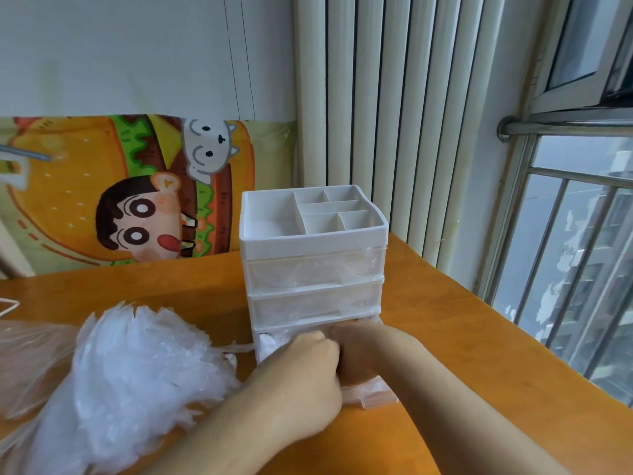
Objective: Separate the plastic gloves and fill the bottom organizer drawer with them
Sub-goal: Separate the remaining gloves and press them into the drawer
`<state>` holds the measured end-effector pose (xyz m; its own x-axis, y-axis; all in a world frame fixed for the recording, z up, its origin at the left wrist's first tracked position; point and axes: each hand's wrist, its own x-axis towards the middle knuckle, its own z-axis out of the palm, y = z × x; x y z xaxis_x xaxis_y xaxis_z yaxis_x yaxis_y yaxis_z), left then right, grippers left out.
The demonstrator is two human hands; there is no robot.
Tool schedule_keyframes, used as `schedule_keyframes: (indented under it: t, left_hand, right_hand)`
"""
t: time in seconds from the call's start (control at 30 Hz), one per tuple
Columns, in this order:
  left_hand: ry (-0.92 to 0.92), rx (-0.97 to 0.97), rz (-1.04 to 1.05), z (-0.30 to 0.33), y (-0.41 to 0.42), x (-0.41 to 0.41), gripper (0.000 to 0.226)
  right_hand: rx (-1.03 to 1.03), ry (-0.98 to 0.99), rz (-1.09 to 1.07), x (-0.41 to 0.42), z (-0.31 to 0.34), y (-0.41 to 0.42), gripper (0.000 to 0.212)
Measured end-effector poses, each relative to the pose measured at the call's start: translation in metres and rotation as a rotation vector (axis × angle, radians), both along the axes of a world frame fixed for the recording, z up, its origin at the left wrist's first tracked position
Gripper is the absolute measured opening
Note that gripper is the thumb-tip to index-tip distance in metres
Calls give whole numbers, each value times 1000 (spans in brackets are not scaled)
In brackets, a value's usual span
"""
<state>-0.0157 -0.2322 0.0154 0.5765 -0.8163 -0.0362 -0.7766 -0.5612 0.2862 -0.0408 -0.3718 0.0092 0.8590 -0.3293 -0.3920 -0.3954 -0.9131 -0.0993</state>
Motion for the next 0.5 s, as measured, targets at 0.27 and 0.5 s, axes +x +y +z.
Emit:
schedule_keyframes:
  t: [0.27, 0.5]
  left_hand:
    - [242, 45, 301, -13, -16, 15, 46]
    - [220, 295, 294, -25, -44, 25, 56]
  right_hand:
    - [19, -35, -103, 2, -12, -3, 71]
    - [69, -78, -170, -5, -12, -10, 89]
